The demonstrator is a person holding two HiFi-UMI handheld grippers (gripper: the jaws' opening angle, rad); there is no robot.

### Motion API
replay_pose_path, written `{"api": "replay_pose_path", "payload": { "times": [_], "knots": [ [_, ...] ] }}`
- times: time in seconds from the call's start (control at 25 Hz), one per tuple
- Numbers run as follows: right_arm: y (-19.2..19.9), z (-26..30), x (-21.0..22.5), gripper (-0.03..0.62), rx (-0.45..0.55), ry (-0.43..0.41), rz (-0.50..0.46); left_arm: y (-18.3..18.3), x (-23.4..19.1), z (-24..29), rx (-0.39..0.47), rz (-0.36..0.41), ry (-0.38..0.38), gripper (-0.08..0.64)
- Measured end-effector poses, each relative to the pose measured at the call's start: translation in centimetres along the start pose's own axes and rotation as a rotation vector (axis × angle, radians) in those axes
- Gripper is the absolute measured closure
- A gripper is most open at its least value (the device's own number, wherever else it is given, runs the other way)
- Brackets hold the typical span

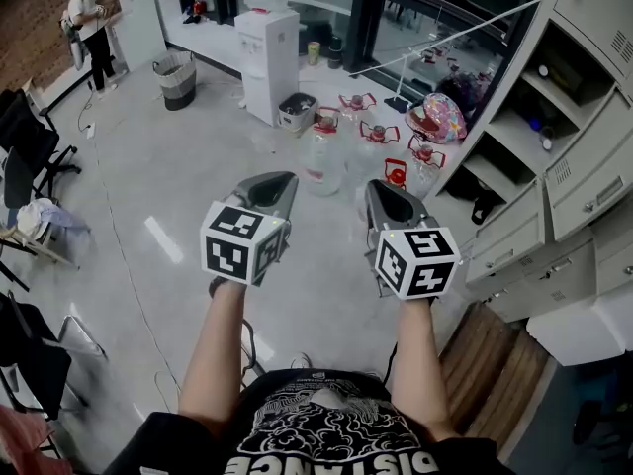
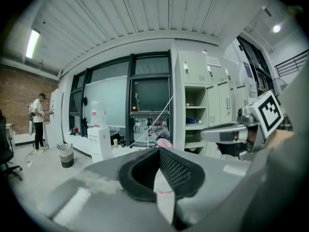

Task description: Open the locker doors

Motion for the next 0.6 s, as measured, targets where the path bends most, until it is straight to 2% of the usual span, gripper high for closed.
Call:
{"api": "replay_pose_path", "payload": {
  "times": [0.6],
  "knots": [
    [-0.08,-0.30,0.52,0.592,0.008,0.015,0.004,0.39,0.52,0.75,-0.011,-0.008,0.028,0.557]
  ]
}}
Point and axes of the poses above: the fingertips, and each gripper's own axes: z forward along the fingers, x to its right, y out of its underside, the point moved 6 cm from there along -z, backward along the fingers, and after that the axes turned 15 degrees about y, right-handed, at the moved point
